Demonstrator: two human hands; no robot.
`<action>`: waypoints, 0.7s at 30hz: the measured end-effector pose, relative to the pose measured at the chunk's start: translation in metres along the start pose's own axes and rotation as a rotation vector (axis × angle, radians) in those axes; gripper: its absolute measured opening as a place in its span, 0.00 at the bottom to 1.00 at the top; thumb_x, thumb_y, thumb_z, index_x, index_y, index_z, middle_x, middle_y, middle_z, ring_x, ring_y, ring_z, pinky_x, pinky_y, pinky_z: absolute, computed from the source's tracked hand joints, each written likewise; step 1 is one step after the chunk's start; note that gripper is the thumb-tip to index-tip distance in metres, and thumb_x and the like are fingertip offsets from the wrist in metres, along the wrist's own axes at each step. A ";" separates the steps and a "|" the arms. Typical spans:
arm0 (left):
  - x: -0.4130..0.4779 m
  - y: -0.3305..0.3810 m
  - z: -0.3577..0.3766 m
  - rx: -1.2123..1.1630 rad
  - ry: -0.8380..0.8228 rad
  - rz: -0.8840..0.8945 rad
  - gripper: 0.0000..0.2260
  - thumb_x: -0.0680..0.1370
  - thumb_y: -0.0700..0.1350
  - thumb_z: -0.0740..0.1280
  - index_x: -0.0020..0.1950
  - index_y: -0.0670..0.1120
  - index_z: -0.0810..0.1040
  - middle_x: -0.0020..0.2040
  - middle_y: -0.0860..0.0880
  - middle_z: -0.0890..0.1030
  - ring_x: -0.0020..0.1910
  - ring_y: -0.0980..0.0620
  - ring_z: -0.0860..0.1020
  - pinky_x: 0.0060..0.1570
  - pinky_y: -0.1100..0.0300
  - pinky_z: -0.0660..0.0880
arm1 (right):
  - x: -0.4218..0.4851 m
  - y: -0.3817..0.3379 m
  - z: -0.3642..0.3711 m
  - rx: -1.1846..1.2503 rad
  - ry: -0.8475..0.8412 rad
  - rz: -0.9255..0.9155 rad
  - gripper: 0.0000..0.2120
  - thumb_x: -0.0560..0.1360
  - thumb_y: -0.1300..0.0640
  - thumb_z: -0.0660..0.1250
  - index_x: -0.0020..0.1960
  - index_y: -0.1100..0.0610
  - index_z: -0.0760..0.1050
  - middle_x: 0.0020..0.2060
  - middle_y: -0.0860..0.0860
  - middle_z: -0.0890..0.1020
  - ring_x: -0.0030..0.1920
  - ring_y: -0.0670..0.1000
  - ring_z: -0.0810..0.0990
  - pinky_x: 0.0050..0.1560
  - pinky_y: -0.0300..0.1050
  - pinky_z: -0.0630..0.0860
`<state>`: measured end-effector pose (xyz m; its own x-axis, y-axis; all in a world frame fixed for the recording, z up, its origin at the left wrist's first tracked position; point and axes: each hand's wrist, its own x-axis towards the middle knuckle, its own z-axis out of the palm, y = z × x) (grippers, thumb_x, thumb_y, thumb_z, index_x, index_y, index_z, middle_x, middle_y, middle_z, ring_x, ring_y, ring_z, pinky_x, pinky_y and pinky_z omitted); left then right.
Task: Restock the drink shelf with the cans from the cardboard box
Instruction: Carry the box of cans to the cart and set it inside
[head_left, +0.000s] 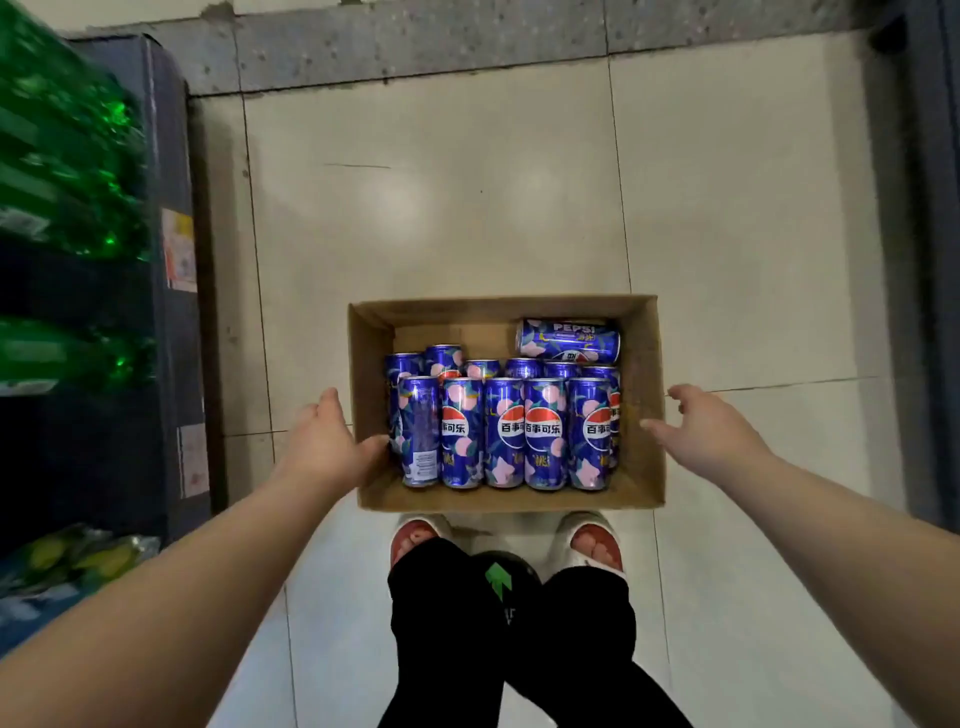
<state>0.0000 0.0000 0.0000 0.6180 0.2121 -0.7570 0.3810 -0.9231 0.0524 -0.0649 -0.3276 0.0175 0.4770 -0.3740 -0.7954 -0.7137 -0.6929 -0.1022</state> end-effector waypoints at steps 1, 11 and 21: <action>0.011 -0.001 0.008 -0.015 0.017 -0.008 0.41 0.71 0.54 0.71 0.76 0.46 0.52 0.74 0.41 0.63 0.71 0.40 0.66 0.67 0.43 0.68 | 0.010 0.002 0.009 0.030 0.009 0.018 0.27 0.75 0.49 0.66 0.70 0.58 0.64 0.66 0.58 0.74 0.64 0.59 0.73 0.59 0.50 0.72; 0.090 -0.012 0.066 -0.317 0.042 -0.117 0.33 0.71 0.50 0.73 0.71 0.46 0.61 0.66 0.42 0.74 0.62 0.39 0.75 0.60 0.42 0.74 | 0.094 0.024 0.065 0.267 0.080 0.211 0.27 0.75 0.48 0.66 0.69 0.59 0.65 0.64 0.59 0.75 0.63 0.62 0.75 0.59 0.56 0.74; 0.107 -0.026 0.085 -0.428 0.168 -0.122 0.17 0.74 0.44 0.68 0.62 0.43 0.74 0.57 0.40 0.80 0.55 0.37 0.78 0.57 0.44 0.76 | 0.107 0.034 0.078 0.378 0.144 0.177 0.21 0.76 0.54 0.66 0.66 0.59 0.71 0.60 0.59 0.78 0.59 0.63 0.77 0.60 0.58 0.74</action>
<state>-0.0019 0.0196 -0.1376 0.6407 0.3922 -0.6600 0.6847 -0.6808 0.2601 -0.0781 -0.3433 -0.1173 0.3783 -0.5675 -0.7314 -0.9155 -0.3465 -0.2046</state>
